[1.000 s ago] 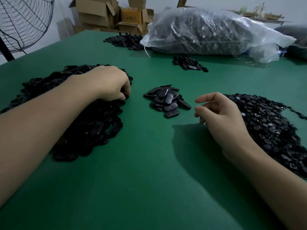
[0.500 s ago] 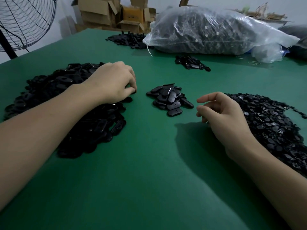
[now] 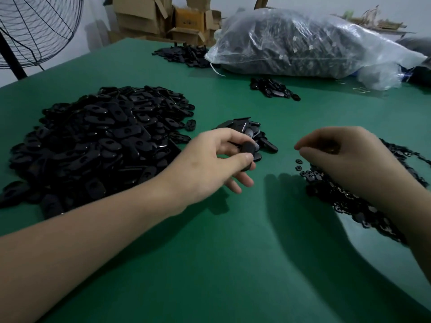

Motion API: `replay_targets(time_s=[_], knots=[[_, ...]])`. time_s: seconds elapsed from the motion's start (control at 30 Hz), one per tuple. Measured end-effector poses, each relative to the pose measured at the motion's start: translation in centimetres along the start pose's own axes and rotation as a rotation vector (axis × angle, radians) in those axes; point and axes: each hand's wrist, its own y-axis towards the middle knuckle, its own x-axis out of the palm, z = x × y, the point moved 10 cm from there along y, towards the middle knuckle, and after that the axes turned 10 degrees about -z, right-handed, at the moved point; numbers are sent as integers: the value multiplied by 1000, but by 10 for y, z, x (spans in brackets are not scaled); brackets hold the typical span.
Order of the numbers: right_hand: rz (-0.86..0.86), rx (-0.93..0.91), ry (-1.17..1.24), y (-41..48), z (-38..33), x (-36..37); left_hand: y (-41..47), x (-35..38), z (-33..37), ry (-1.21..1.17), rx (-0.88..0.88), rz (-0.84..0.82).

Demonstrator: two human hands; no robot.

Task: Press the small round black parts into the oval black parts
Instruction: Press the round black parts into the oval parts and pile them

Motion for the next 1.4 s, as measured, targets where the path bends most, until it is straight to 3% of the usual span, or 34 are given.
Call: replay_targets(time_s=[0.1,0.2,0.67,0.73,0.77,0.87,0.93,1.17,1.4], knots=[[-71,19,-304,2,1,8,-5,-2,-4,30,3,16],[-59,2,-430,2,-1,12,-7,-5,-8,57,-13,26],[36,-30,-414,2,-4,16,-12,1,-7,91,3,4],[91,-30,-213,-1,-5,9,-13,3,-8,81,-16,14],[83,-13,1,-3,-2,9,-14,3,-8,93,-18,26],[-118,49,785,-8,-7,37,-19,0,-4,138,19,73],[-229,81,1017,-12,-16,59,-25,-2,-4,162,46,97],[-365,120,1230,-20,-32,90,-32,-7,1,93,107,80],[-348,101,1208,-24,-39,94,-33,-10,0,-25,134,90]])
